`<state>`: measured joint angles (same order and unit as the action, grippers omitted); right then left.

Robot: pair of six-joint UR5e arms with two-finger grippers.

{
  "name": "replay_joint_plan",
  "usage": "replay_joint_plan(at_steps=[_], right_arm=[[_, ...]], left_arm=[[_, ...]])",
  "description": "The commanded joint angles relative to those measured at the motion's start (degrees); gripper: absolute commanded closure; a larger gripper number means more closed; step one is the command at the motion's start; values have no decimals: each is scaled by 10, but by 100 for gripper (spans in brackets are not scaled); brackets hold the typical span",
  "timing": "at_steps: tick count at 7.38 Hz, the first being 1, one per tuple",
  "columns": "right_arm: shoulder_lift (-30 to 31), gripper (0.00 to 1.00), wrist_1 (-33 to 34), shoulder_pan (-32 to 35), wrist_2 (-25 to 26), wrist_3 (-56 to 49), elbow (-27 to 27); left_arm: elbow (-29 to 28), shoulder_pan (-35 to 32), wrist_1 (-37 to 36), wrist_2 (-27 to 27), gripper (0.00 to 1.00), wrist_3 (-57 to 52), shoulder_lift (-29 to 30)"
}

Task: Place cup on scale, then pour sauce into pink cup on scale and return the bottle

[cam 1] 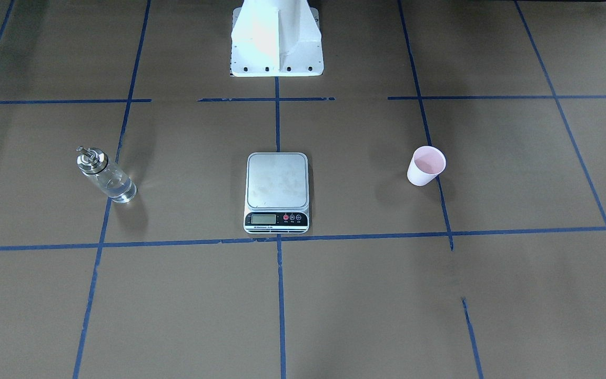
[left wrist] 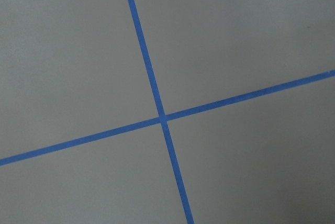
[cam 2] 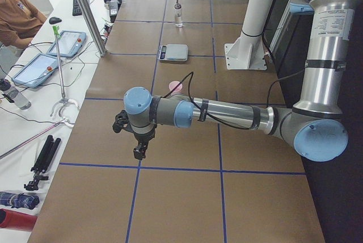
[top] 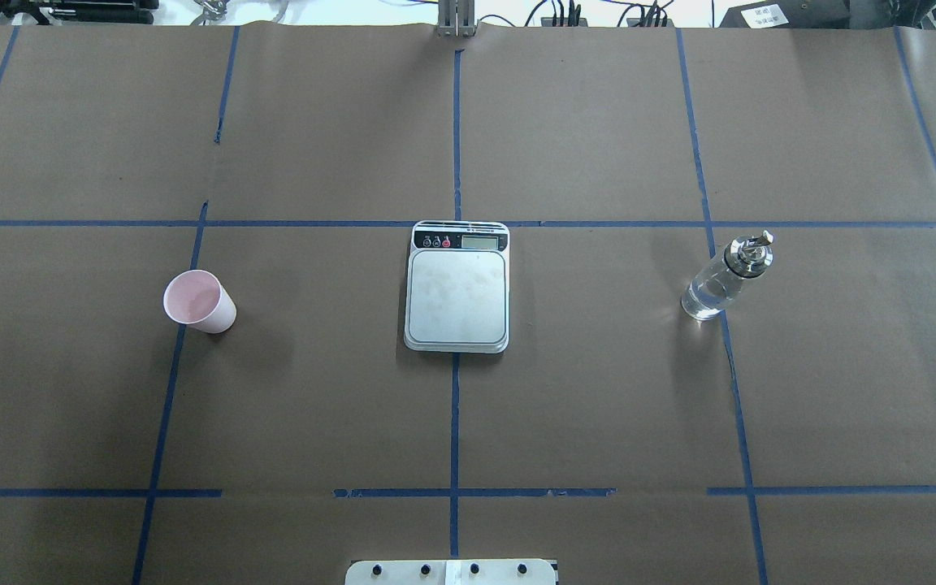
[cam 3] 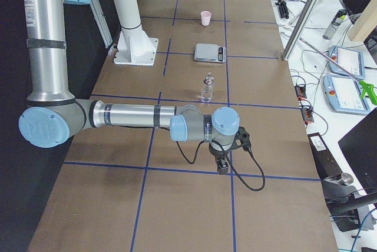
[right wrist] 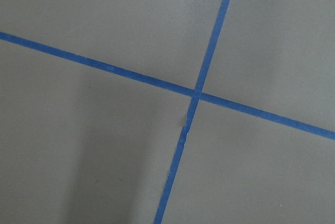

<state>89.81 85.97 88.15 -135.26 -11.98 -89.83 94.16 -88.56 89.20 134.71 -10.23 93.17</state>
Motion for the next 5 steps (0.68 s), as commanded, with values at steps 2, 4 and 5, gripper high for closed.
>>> replay_joint_plan(at_steps=[2, 4, 5], right_arm=[[1, 0, 0, 0, -1, -2, 0], [6, 0, -1, 0, -7, -5, -2], [9, 0, -1, 0, -7, -5, 1]], left_arm=[[23, 1, -7, 1, 0, -1, -2], [32, 1, -15, 7, 0, 3, -8], [33, 1, -7, 30, 0, -1, -18]])
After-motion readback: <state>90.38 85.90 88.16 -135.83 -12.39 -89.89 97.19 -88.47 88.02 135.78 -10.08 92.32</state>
